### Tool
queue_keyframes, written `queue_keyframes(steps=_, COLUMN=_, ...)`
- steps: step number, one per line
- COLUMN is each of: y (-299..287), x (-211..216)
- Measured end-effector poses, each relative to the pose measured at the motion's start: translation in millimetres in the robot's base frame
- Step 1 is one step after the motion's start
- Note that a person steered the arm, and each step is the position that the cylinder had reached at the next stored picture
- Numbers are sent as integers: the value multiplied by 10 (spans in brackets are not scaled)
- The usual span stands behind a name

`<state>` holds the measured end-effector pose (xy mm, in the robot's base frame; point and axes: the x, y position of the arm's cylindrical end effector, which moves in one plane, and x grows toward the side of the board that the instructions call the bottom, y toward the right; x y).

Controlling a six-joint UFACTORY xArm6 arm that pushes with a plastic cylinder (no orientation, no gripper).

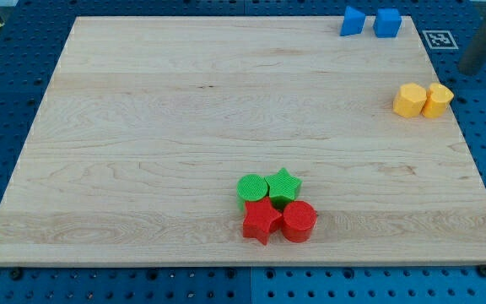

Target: Push the yellow heart to the right of the red circle

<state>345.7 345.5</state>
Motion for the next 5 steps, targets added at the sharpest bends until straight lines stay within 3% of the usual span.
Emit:
queue_keyframes(steps=2, y=-738, x=634)
queue_keyframes(steps=3, y=-1416, x=637)
queue_keyframes(steps=5, y=-1451, x=641)
